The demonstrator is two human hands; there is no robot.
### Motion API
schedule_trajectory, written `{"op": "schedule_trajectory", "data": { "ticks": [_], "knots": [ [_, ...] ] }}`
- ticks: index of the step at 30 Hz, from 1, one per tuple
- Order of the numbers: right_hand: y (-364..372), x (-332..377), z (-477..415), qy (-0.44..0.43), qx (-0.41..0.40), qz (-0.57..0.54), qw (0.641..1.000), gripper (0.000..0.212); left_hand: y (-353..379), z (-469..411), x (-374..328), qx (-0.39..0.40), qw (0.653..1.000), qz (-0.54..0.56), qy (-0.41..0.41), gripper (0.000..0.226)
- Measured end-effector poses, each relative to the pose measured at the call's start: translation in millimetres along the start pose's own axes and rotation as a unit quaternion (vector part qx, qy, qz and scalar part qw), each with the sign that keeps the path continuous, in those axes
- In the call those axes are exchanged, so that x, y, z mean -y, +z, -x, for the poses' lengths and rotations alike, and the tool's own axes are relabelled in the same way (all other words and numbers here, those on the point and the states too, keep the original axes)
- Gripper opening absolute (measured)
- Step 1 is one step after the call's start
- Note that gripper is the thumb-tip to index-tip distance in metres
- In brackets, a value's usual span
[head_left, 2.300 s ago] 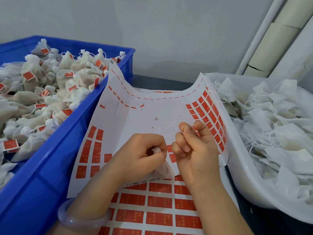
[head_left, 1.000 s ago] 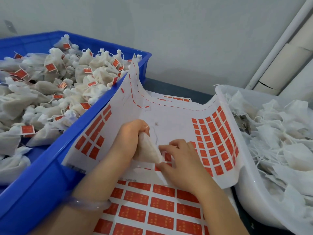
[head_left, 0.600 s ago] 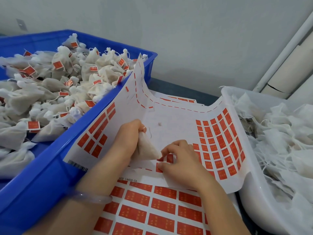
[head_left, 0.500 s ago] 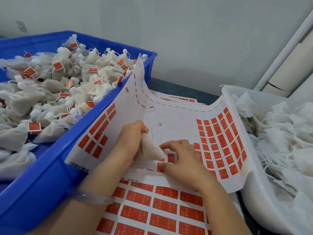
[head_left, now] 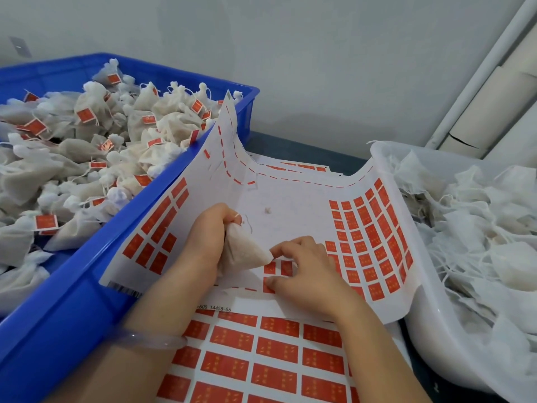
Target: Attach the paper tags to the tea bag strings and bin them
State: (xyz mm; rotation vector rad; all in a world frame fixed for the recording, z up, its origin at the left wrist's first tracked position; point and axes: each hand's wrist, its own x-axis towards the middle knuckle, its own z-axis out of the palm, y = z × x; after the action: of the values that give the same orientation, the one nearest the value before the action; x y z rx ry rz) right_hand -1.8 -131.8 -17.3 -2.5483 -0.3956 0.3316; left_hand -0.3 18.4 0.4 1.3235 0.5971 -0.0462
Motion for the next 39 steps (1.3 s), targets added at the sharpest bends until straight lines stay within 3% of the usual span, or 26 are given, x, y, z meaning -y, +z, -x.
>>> {"op": "schedule_trajectory", "data": {
  "ticks": [4, 8, 12, 16, 20, 25, 28, 34, 39],
  "knots": [
    [0.6, -1.7, 1.4, -0.004, -0.007, -0.014, 1.000, 0.021, -1.2, -3.0, 2.2, 0.000, 1.000, 0.007, 0.007, 0.023],
    [-0.6, -0.1, 0.5, 0.000, 0.004, -0.006, 1.000, 0.030, -2.1, -3.8, 3.4, 0.011, 1.000, -0.004, 0.011, 0.021],
    [-1.3, -0.2, 0.9, 0.003, 0.004, -0.005, 1.000, 0.020, -1.5, -4.8, 4.2, 0.013, 1.000, -0.012, 0.023, 0.022],
    [-0.6, -0.2, 1.5, -0.001, 0.005, -0.002, 1.000, 0.032, -1.8, -7.5, 4.5, 0.017, 1.000, -0.007, 0.018, 0.021],
    [-0.5, -0.9, 1.0, 0.005, 0.005, 0.001, 1.000, 0.020, -1.5, -8.6, 7.3, 0.013, 0.999, -0.008, 0.030, 0.022],
    [1.4, -0.1, 2.3, -0.002, 0.001, 0.005, 1.000, 0.028, -1.9, -9.5, 8.5, 0.015, 0.999, -0.017, 0.028, 0.021],
    [0.0, 0.5, 2.1, 0.004, 0.005, 0.007, 1.000, 0.015, -0.1, -9.4, 8.9, 0.012, 0.999, -0.016, 0.034, 0.022],
    [-1.6, 1.5, 1.4, 0.000, 0.016, 0.009, 1.000, 0.030, 0.9, -10.6, 8.7, 0.006, 0.999, -0.031, 0.029, 0.022],
    [-2.6, 2.0, 2.4, -0.001, 0.012, 0.006, 1.000, 0.020, 1.7, -8.9, 8.5, 0.009, 0.999, -0.033, 0.034, 0.022]
  ]
}}
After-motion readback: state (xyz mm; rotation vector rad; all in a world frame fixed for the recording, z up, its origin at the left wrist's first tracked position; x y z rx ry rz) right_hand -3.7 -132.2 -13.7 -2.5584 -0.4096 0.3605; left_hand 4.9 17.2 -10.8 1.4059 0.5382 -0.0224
